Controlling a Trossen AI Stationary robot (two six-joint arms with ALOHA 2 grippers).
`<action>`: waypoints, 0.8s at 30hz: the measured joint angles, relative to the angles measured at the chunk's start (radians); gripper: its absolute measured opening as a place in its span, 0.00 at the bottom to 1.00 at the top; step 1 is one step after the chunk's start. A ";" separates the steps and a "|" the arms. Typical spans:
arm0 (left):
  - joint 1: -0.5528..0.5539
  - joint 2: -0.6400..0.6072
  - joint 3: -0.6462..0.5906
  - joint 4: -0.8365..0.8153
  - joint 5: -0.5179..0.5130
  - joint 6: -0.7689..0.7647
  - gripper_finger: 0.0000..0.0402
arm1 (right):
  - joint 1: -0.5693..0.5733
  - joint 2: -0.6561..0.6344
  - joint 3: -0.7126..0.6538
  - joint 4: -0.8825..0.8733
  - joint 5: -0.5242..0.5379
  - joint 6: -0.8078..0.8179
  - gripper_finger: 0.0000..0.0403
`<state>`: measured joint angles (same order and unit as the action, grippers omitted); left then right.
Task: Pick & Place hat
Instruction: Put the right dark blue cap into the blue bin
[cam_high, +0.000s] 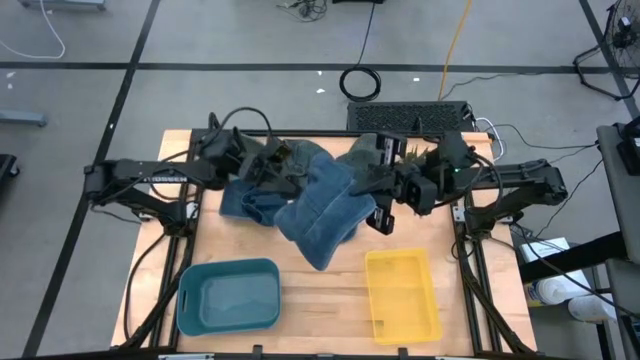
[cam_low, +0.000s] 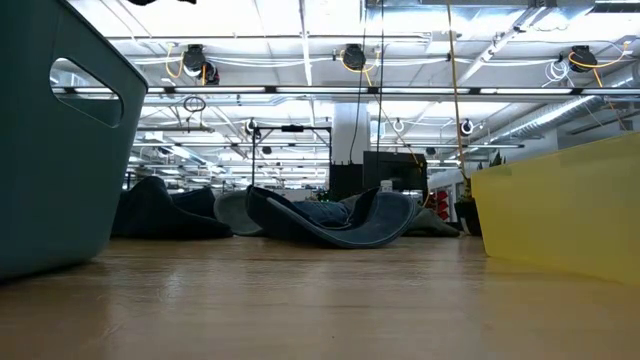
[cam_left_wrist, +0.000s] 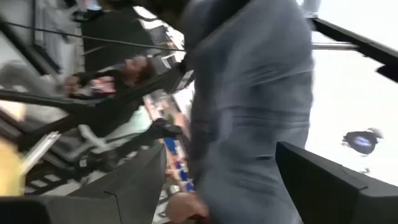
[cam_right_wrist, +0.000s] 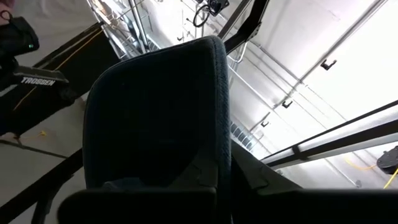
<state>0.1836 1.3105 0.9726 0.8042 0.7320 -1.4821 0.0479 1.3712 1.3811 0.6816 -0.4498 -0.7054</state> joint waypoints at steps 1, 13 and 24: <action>-0.006 0.007 0.000 0.028 -0.003 -0.015 0.77 | 0.000 -0.001 0.000 -0.004 0.000 -0.009 0.00; -0.051 0.031 0.049 0.156 -0.029 -0.077 0.77 | -0.009 0.012 0.000 -0.052 0.002 -0.041 0.00; -0.047 0.032 0.087 0.292 0.002 -0.155 0.77 | -0.009 0.011 0.000 -0.065 0.003 -0.040 0.00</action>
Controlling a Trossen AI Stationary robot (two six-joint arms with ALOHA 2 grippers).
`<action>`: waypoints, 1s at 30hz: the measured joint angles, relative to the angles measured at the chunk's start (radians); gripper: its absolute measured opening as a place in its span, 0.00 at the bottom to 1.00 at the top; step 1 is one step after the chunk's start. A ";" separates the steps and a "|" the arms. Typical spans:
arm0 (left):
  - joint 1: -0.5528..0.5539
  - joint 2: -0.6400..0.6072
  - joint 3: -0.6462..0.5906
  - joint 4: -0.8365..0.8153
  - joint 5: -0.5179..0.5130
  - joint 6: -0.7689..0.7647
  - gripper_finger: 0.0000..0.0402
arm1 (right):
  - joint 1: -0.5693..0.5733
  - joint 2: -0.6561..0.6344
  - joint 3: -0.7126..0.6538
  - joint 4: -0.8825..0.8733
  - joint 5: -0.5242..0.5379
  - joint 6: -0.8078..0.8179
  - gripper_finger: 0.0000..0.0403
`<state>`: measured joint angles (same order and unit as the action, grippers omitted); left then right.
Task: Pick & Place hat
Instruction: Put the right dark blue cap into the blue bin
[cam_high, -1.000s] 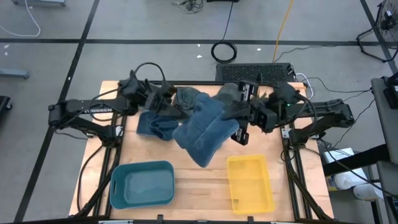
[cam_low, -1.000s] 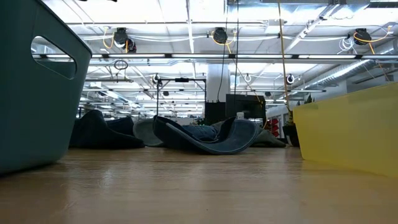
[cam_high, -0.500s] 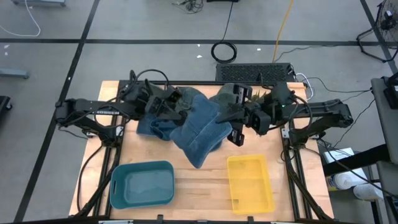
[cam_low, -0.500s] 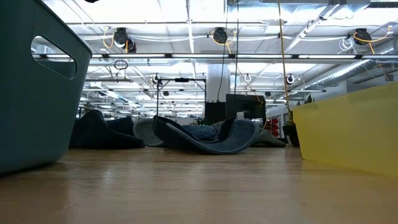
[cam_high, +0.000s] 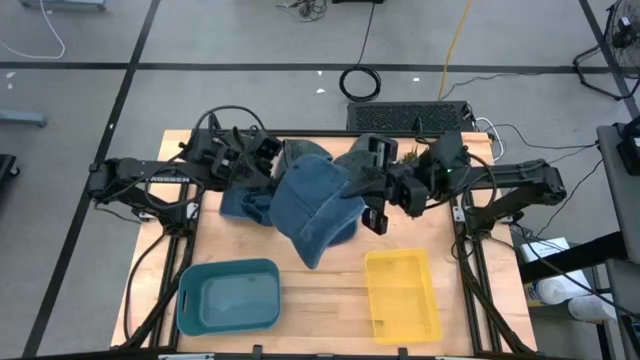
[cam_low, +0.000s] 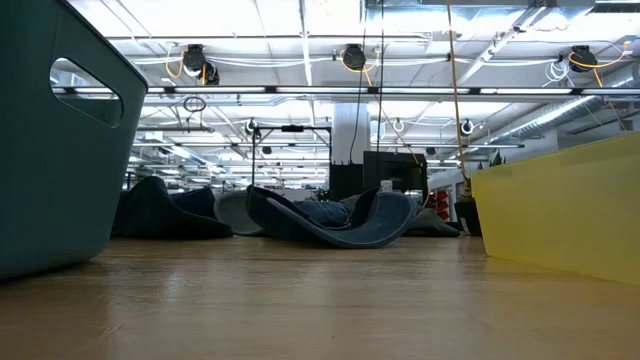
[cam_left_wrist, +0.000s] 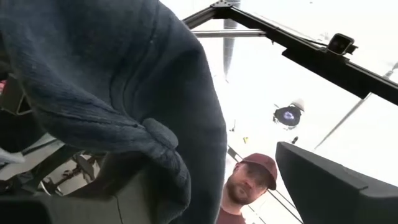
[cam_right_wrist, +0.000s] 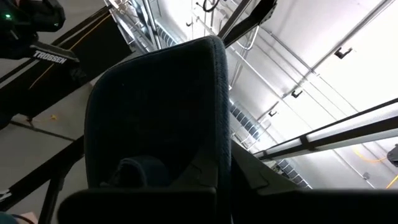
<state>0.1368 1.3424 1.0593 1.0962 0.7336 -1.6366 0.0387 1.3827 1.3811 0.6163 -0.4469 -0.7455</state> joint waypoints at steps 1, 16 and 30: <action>0.000 0.000 0.001 0.002 0.000 -0.001 0.77 | 0.000 0.000 0.000 0.001 0.000 0.003 0.00; 0.024 -0.001 0.001 -0.001 0.002 -0.072 0.44 | 0.000 0.000 0.000 -0.004 0.002 0.075 0.00; 0.047 -0.001 0.001 -0.001 0.027 -0.040 0.04 | 0.000 -0.001 0.000 -0.089 0.009 0.079 0.00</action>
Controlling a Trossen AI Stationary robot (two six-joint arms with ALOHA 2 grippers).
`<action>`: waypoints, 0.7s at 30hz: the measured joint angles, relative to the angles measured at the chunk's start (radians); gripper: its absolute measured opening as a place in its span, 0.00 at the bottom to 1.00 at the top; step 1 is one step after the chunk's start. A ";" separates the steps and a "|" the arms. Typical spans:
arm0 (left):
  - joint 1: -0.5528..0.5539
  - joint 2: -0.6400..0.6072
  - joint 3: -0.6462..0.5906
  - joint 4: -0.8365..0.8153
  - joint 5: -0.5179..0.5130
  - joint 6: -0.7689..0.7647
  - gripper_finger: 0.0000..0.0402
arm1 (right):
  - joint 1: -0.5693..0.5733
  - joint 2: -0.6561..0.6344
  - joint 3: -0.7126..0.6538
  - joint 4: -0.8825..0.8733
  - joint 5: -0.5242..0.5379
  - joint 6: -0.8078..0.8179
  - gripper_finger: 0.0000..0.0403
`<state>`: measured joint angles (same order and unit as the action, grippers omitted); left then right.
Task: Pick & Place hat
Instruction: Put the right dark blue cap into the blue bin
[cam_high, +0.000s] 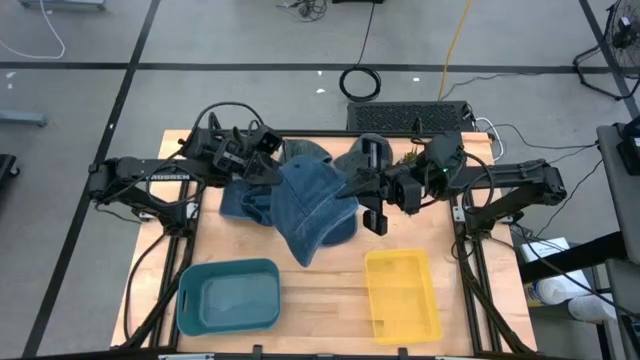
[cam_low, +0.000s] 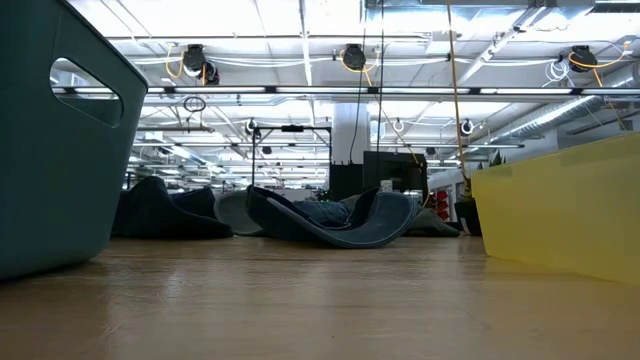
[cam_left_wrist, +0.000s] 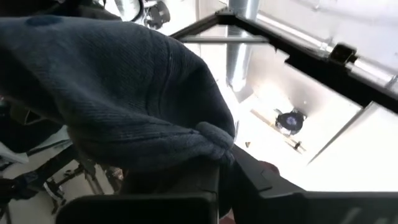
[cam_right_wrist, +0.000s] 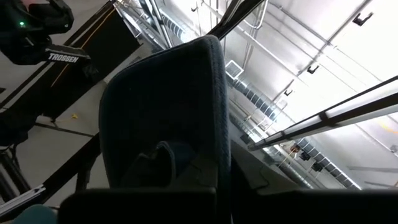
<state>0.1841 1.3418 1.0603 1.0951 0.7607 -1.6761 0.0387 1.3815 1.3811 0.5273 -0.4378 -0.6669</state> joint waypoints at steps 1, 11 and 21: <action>0.000 0.000 0.000 0.000 0.012 0.003 0.04 | 0.000 0.000 0.000 -0.001 -0.001 0.000 0.00; 0.066 -0.016 0.000 -0.001 0.079 0.022 0.02 | 0.002 -0.009 0.000 -0.015 0.150 0.160 0.11; 0.247 -0.158 0.000 -0.077 0.205 0.031 0.02 | 0.003 -0.119 0.000 -0.291 0.151 0.459 0.23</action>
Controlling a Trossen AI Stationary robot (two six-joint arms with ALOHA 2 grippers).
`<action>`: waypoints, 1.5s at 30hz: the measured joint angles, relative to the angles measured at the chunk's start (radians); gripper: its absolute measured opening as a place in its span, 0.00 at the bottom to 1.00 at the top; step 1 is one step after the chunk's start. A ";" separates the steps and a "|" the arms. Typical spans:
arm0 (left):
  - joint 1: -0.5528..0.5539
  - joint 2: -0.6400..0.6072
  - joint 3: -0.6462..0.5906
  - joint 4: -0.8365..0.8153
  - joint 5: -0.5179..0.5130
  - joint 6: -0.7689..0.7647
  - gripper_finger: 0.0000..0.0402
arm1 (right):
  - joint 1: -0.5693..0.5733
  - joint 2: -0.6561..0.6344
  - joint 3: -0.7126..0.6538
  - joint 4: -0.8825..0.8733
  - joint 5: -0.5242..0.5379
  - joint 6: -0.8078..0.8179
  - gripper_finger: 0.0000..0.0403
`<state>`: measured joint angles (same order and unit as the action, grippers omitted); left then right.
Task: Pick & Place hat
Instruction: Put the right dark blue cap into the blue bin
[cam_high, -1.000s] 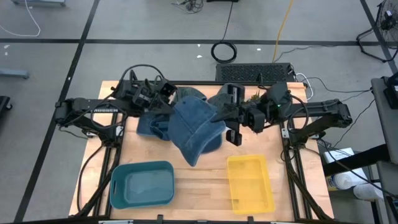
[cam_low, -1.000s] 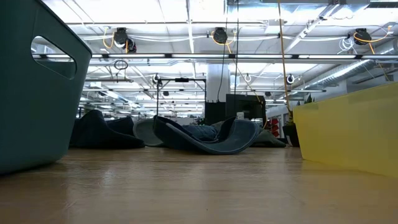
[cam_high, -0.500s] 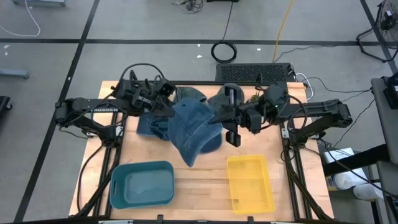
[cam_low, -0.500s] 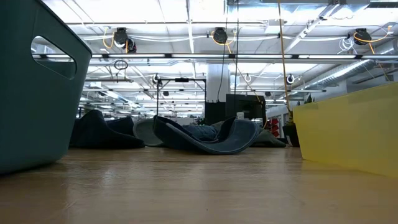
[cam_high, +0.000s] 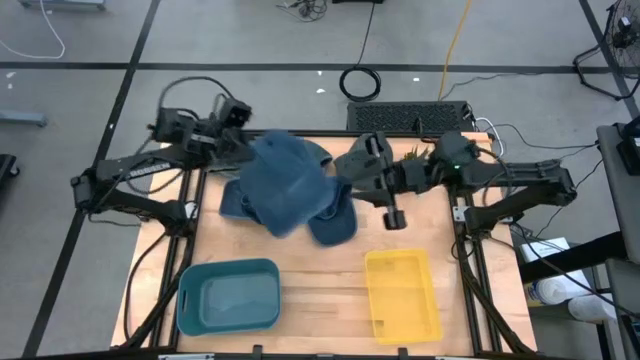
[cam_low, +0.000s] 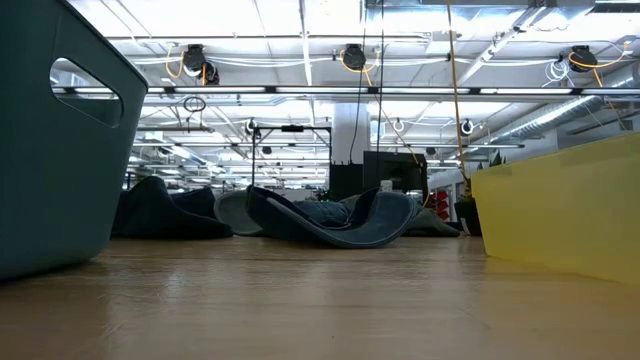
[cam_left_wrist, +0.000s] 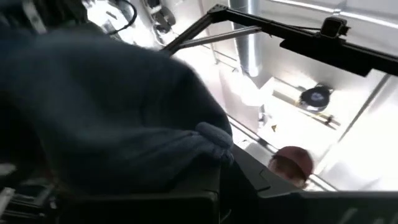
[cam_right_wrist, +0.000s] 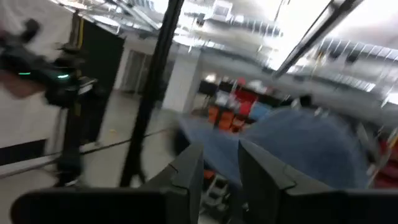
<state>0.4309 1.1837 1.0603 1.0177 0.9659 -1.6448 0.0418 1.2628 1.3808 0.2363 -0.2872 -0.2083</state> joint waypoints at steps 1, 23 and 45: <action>0.017 -0.017 0.000 -0.021 0.009 0.010 0.02 | 0.000 -0.012 0.000 -0.036 0.000 0.013 0.24; 0.089 -0.438 0.000 -1.080 -0.328 0.630 0.02 | -0.139 -0.053 0.000 -0.228 0.547 0.238 0.25; -0.424 -0.507 0.000 -1.508 -1.207 0.581 0.02 | -0.406 -0.007 0.000 -0.272 0.200 0.276 0.25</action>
<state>0.0072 0.6763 1.0603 -0.4904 -0.2412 -1.0638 -0.3644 1.2561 1.3808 -0.0355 -0.0869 0.0675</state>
